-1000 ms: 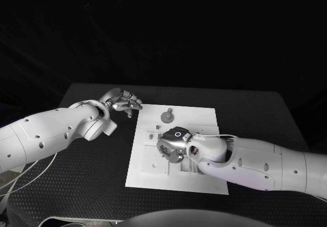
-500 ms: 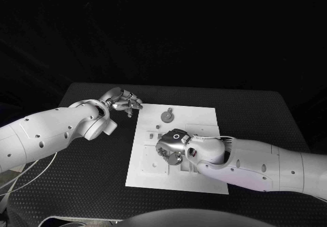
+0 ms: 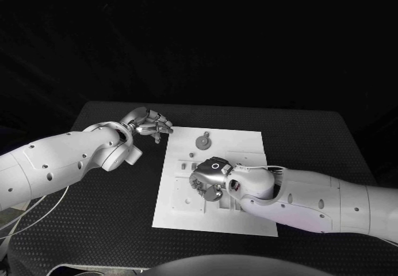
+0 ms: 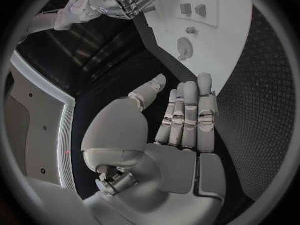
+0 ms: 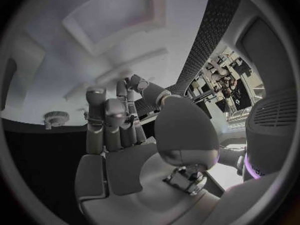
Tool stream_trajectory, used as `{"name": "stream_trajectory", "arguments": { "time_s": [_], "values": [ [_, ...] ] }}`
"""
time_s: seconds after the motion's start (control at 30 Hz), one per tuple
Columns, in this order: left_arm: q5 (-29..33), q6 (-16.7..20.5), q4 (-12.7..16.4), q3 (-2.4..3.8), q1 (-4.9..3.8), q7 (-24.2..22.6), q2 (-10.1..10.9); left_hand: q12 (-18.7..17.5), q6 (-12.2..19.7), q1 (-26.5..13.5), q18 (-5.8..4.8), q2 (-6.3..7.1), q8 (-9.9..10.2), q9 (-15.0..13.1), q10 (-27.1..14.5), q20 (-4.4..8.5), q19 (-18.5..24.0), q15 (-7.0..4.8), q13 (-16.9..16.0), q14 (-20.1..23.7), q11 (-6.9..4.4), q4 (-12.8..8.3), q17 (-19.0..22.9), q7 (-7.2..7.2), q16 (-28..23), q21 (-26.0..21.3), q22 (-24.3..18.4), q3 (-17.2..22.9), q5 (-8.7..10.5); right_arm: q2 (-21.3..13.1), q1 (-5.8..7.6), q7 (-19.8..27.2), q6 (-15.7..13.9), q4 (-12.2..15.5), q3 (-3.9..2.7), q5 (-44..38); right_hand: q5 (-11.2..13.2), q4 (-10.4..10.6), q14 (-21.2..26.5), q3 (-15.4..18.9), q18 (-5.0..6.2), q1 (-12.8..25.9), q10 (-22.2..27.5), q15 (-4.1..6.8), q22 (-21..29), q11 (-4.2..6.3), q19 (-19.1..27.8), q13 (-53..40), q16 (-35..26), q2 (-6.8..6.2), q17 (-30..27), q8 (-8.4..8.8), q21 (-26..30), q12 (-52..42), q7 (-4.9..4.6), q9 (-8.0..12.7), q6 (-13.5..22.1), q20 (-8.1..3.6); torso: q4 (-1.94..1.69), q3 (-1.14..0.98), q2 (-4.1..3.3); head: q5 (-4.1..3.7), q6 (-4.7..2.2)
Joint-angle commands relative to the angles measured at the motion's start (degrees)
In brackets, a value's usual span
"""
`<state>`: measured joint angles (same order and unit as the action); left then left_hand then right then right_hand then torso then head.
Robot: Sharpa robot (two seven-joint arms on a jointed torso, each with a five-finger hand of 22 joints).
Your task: Assemble the parts on the task board
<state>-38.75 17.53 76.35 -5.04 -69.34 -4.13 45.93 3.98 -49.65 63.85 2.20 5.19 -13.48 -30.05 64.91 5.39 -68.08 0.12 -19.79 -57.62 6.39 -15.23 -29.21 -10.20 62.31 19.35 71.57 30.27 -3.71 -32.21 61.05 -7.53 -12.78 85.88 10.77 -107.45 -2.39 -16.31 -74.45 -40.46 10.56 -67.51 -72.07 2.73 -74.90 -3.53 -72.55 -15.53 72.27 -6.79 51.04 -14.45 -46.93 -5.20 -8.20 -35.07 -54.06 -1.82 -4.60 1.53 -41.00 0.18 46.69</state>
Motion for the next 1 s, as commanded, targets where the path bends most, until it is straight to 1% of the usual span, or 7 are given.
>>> {"name": "stream_trajectory", "arguments": {
  "time_s": [0.03, 0.33, 0.6, 0.67, 0.8, 0.93, 1.0],
  "values": [
    [-0.12, -0.16, 0.10, 0.04, -0.09, -0.27, -0.05, 0.02, -0.11, 0.39, 3.88, 0.02, -0.20, 0.08, -0.45, 0.11, -0.44, 0.05, -0.05, -0.46, 0.12, -0.30, -0.08, -0.35, 0.05, -0.35, 0.10, 0.03, 0.33, -0.51, -0.35, 1.06, -0.86, -0.25, 0.33, 1.76, -0.37, 0.54, 0.04, 0.71, 4.44, 0.78, 1.72, -1.05, -0.97, -1.25, 0.20, 0.60, -0.30, -2.25, -0.13, 1.20, 0.39, 1.18, -1.35, 0.62, 2.48, -0.07, -0.01, -0.02, 0.01, 0.00, -0.06],
    [-0.12, -0.09, 0.04, 0.03, -0.09, -0.22, 0.17, 0.02, -0.06, 0.39, 3.88, 0.04, -0.19, 0.10, -0.47, 0.10, -0.46, 0.06, -0.05, -0.47, 0.13, -0.31, -0.09, -0.37, 0.05, -0.37, 0.12, 0.02, 0.33, -2.78, 0.09, 0.99, -2.58, 1.62, 0.29, 1.77, -0.38, 1.69, 0.95, 3.55, 4.44, 3.13, 5.38, -2.44, -0.87, -2.65, 0.81, 1.48, -0.15, -6.03, -0.37, 3.32, 0.99, 1.52, -2.65, 1.94, 6.71, -0.27, -0.04, -0.03, 0.04, -0.19, -0.25],
    [-0.12, -0.12, -0.07, 0.03, -0.09, -0.25, 0.15, 0.02, -0.04, 0.42, 3.89, 0.04, -0.20, 0.11, -0.48, 0.11, -0.47, 0.06, -0.06, -0.48, 0.13, -0.32, -0.10, -0.37, 0.05, -0.38, 0.13, 0.03, 0.33, -5.71, 1.89, 0.91, -4.99, 4.37, -0.26, 1.51, -0.38, 2.68, 1.05, 3.65, 4.44, 3.11, 6.27, -2.68, -0.88, -2.90, 0.68, 1.75, 0.10, -6.42, -0.50, 3.11, 1.09, 1.37, -2.94, 2.08, 6.72, -0.42, 0.03, -0.05, -0.03, -0.64, -0.85],
    [-0.12, -0.13, -0.10, 0.03, -0.09, -0.28, 0.14, 0.02, -0.04, 0.42, 3.89, 0.05, -0.20, 0.11, -0.48, 0.11, -0.47, 0.06, -0.06, -0.48, 0.13, -0.32, -0.10, -0.37, 0.05, -0.39, 0.13, 0.03, 0.33, -6.89, 2.30, 0.80, -5.86, 5.43, -1.14, 1.52, -0.38, 2.90, 0.93, 3.62, 4.44, 2.95, 6.16, -2.60, -0.91, -2.81, 0.51, 1.74, 0.22, -6.29, -0.55, 2.81, 1.04, 1.26, -3.01, 2.03, 6.30, -0.47, 0.07, -0.07, -0.02, -0.83, -1.08],
    [-0.11, -0.10, -0.12, 0.03, -0.09, -0.34, 0.19, 0.02, -0.04, 0.41, 3.89, 0.04, -0.21, 0.11, -0.49, 0.10, -0.48, 0.06, -0.07, -0.48, 0.13, -0.32, -0.11, -0.38, 0.05, -0.40, 0.14, 0.03, 0.33, -9.93, 3.15, 0.42, -6.76, 7.55, -4.04, 1.56, -0.38, 3.22, 0.52, 3.68, 4.44, 2.63, 5.50, -2.35, -0.97, -2.55, 0.07, 1.57, 0.50, -6.07, -0.70, 2.32, 0.87, 0.91, -2.75, 2.00, 5.65, -0.58, 0.14, -0.10, 0.02, -1.59, -1.90],
    [-0.04, 0.27, -0.10, 0.03, -0.09, -0.63, 0.23, 0.02, -0.04, 0.41, 3.89, 0.04, -0.22, 0.12, -0.48, 0.10, -0.48, 0.06, -0.07, -0.49, 0.13, -0.31, -0.11, -0.38, 0.05, -0.40, 0.15, 0.03, 0.33, -12.75, 4.18, -0.40, -6.03, 8.23, -6.28, 2.50, -0.38, 3.52, 0.31, 3.86, 4.44, 2.71, 5.03, -2.19, -0.99, -2.39, -0.12, 1.45, 0.59, -6.14, -0.84, 2.08, 0.82, 0.73, -2.61, 2.03, 5.37, -0.58, 0.14, -0.08, 0.00, -2.20, -2.38],
    [-0.01, 0.54, -0.17, 0.03, -0.09, -0.85, 0.22, 0.03, -0.03, 0.41, 3.89, 0.04, -0.22, 0.12, -0.48, 0.10, -0.49, 0.06, -0.08, -0.49, 0.13, -0.31, -0.11, -0.38, 0.05, -0.40, 0.15, 0.03, 0.33, -13.99, 5.11, -0.64, -5.76, 7.45, -6.72, 3.53, -0.38, 4.07, 0.26, 4.16, 4.44, 3.36, 4.99, -2.18, -0.98, -2.37, -0.15, 1.44, 0.59, -6.64, -0.93, 2.24, 0.84, 0.77, -2.69, 2.17, 5.72, -0.50, 0.13, -0.07, 0.00, -2.79, -2.50]
  ]
}}
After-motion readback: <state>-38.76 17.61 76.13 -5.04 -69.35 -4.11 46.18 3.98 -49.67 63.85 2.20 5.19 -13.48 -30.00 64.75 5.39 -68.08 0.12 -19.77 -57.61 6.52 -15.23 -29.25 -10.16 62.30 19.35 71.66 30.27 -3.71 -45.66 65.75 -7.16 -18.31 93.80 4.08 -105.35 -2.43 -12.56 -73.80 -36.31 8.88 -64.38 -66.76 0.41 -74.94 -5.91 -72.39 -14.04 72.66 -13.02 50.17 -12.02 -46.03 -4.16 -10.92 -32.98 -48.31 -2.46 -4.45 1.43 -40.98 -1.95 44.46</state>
